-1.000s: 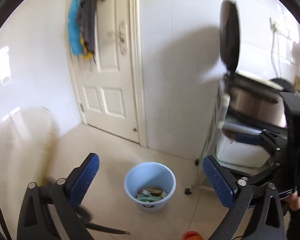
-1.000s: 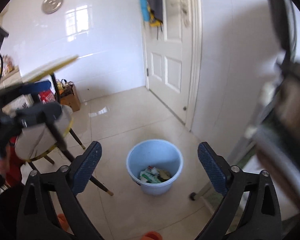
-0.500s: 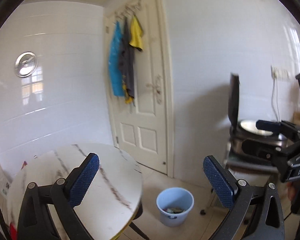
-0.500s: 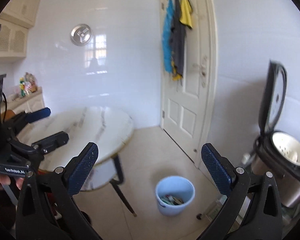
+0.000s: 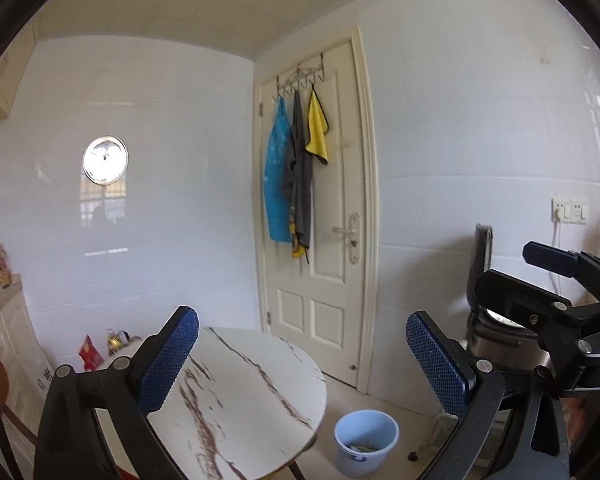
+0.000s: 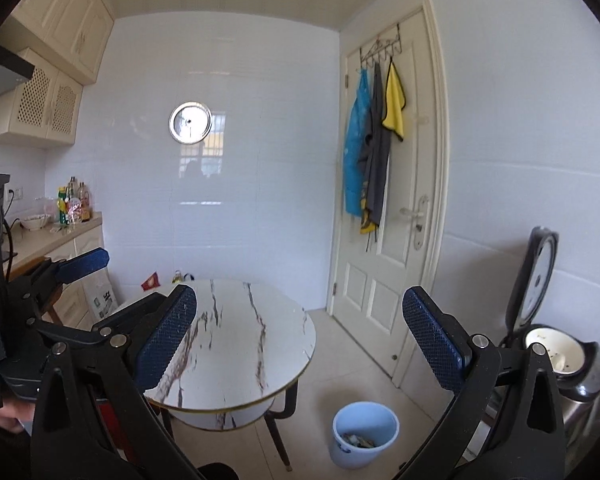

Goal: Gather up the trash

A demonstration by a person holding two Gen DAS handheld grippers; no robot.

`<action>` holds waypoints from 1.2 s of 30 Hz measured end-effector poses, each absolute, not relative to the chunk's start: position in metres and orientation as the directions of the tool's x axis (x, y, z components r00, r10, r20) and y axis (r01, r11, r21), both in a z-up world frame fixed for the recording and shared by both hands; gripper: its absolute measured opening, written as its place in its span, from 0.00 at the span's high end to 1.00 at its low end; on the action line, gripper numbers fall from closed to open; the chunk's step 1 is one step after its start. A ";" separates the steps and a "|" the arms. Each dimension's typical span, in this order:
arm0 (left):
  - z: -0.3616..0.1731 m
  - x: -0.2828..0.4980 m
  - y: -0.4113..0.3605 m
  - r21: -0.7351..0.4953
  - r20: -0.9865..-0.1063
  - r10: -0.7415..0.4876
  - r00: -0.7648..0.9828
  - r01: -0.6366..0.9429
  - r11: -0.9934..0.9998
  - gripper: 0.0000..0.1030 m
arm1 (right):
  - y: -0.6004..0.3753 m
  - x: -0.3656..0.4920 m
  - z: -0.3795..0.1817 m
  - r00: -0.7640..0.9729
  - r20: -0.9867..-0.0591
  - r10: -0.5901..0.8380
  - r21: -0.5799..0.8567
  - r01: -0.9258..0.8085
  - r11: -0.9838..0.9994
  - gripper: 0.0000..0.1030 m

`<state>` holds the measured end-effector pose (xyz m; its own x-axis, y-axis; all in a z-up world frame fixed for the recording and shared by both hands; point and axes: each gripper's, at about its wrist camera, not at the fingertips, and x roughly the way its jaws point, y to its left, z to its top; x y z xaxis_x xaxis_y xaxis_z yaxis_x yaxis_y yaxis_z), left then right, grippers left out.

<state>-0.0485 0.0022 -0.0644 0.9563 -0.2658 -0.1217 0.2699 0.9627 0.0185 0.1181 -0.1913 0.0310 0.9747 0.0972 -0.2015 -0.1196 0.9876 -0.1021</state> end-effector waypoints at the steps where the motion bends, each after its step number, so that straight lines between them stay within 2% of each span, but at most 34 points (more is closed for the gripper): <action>1: -0.064 -0.055 0.002 0.024 -0.114 -0.251 0.961 0.255 0.967 0.01 | -0.185 0.112 0.036 0.978 -0.186 0.091 -0.105 -0.112 0.988 0.00; 8: -0.075 -0.105 0.001 0.030 -0.074 -0.196 0.978 0.198 0.980 0.00 | -0.157 0.087 0.047 0.988 -0.131 0.079 -0.132 -0.096 0.987 0.00; 18: -0.092 -0.098 -0.029 0.038 -0.052 -0.136 0.989 0.138 0.990 0.00 | -0.145 0.071 0.046 0.992 -0.094 0.084 -0.113 -0.094 0.989 0.00; 36: -0.097 -0.078 -0.072 0.061 -0.069 -0.132 0.989 0.137 0.989 0.01 | -0.160 0.071 0.037 0.991 -0.118 0.058 -0.073 -0.067 0.995 0.00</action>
